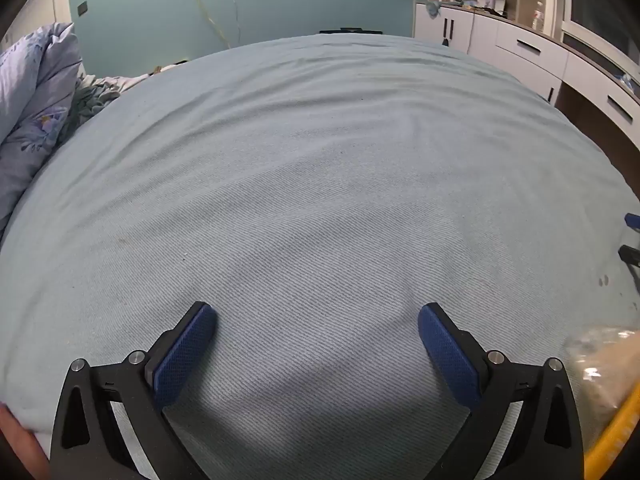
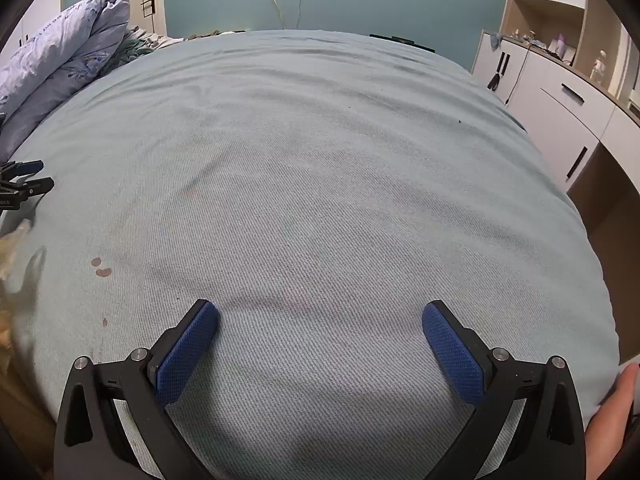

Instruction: Organize snacks

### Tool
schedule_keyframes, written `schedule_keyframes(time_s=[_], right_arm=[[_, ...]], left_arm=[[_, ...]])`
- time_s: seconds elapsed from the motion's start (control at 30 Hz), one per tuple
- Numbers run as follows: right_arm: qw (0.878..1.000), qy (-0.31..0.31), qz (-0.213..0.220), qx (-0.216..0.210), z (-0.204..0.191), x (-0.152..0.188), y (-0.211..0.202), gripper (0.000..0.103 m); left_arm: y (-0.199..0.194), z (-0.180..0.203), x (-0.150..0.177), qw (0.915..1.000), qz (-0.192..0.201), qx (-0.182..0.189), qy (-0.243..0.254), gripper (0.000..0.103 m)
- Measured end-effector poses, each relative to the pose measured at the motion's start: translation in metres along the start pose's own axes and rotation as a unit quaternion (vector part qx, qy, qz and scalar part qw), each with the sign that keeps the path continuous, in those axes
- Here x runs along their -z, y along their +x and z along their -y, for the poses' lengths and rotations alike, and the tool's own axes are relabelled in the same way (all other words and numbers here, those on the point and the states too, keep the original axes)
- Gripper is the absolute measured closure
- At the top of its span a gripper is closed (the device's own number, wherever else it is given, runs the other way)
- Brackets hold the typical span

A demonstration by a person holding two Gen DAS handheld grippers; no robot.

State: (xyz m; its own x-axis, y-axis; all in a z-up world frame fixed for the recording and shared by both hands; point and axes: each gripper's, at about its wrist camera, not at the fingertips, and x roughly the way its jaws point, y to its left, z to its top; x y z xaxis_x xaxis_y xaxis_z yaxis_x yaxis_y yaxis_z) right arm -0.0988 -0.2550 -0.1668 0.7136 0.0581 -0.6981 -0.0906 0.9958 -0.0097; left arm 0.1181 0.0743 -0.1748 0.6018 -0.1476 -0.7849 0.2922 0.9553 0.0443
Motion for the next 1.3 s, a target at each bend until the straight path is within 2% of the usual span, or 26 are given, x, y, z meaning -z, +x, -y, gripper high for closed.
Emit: schedule_keyframes(time_s=[1.3], right_arm=[[1.000,0.000,0.000,-0.001,-0.0006,-0.0002,-0.0016,0.000]], left_arm=[[0.0022,-0.0013,-0.0017,1.0000,-0.001,0.001,0.001,0.000]])
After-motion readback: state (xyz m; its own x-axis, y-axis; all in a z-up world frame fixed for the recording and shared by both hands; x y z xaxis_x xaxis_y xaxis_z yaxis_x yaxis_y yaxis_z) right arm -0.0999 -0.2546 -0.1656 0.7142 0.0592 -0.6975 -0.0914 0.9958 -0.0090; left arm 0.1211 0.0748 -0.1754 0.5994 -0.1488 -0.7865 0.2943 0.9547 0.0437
